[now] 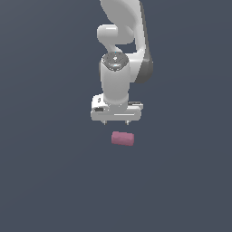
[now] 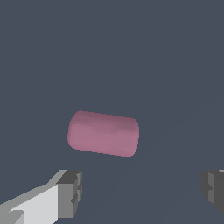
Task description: Pick up the object and move it to a goal position.
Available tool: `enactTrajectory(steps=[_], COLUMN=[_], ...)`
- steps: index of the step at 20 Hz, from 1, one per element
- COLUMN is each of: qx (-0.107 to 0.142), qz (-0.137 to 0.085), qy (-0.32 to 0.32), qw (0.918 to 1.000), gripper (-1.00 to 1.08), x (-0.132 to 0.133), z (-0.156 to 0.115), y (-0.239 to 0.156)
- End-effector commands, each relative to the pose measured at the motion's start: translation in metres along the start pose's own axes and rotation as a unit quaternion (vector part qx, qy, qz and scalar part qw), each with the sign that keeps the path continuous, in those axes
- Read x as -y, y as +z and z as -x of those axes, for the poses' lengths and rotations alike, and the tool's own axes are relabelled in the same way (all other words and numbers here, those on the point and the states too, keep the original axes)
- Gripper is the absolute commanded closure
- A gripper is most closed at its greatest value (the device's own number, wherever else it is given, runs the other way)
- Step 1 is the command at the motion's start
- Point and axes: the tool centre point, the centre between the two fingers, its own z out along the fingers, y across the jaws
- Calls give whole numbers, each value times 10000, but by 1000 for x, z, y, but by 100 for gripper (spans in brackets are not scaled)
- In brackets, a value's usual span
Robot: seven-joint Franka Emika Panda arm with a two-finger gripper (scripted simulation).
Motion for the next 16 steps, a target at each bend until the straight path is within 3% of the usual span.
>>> enactTrajectory(steps=[1, 10, 16], qx=[0, -127, -131], qz=[0, -158, -164], qy=[0, -108, -112], qw=[10000, 9997, 9997], gripper=[-92, -92, -92], x=[0, 27, 28], z=[0, -9, -9], y=[0, -9, -9])
